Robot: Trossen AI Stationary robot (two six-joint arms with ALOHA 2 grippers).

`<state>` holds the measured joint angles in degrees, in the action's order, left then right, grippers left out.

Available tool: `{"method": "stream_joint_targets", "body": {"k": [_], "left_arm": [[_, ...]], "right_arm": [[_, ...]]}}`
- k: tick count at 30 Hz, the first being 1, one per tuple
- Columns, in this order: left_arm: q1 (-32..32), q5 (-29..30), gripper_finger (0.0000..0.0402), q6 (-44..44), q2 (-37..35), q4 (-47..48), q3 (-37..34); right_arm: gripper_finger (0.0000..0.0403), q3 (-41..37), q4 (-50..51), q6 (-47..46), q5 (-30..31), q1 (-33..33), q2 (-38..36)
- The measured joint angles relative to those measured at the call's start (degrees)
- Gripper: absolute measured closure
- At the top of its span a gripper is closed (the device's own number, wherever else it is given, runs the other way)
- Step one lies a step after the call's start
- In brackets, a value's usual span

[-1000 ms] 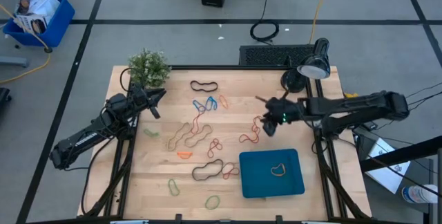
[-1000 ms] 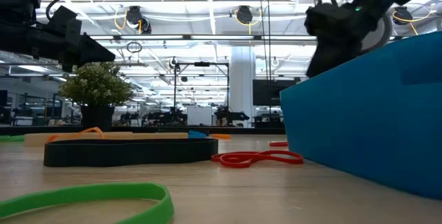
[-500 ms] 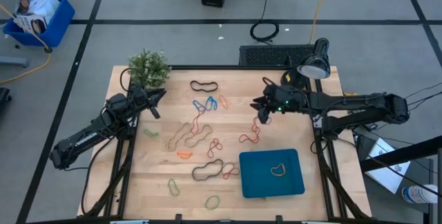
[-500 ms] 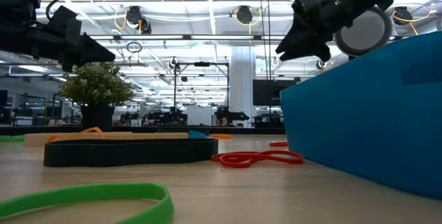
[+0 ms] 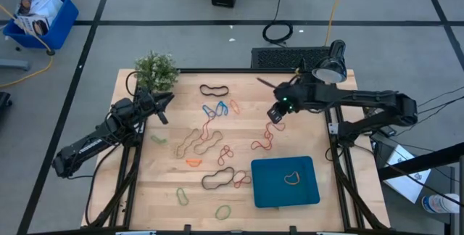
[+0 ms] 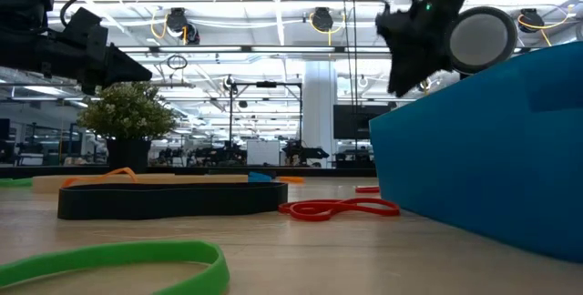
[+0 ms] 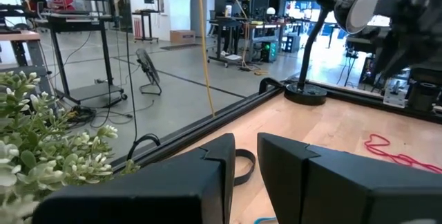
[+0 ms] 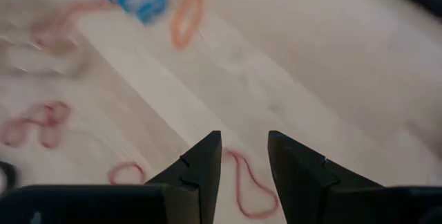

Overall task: Pick and place rubber bands into bin
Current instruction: Put the red rubber band into the blue bin

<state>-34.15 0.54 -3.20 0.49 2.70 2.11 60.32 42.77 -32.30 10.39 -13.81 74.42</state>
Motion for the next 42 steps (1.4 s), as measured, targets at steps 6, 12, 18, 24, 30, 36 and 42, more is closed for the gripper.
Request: {"method": "stream_joint_targets", "body": {"k": [6,12,18,24,30,36,42], "left_arm": [[0.00,-0.02,0.0330,-0.02,0.00,0.00,0.00],[0.00,-0.04,0.0330,-0.04,-0.02,0.00,0.00],[0.00,-0.04,0.0330,-0.07,0.00,0.02,0.00],[0.00,-0.06,0.0330,-0.08,-0.01,0.02,0.00],[0.02,-0.04,0.0330,-0.07,-0.01,0.02,-0.01],[0.01,-0.04,0.0330,-0.07,-0.02,0.02,0.00],[0.02,-0.02,0.0330,-0.09,-0.02,0.04,0.00]], "right_arm": [[0.0289,-3.05,0.95,-6.07,-2.80,-1.63,5.12],[0.0289,-7.83,0.80,-8.42,-4.47,-3.62,7.66],[0.0289,-14.46,-7.38,-9.26,-4.77,-5.05,9.12],[0.0289,-16.85,-8.60,-10.48,-6.18,-5.74,9.17],[0.0289,-16.88,-9.03,-7.49,-7.71,-3.96,9.12],[0.0289,-16.88,-9.46,-7.12,-7.21,-3.21,9.69],[0.0289,-16.77,-10.02,-6.75,-7.32,-3.19,11.71]]}}
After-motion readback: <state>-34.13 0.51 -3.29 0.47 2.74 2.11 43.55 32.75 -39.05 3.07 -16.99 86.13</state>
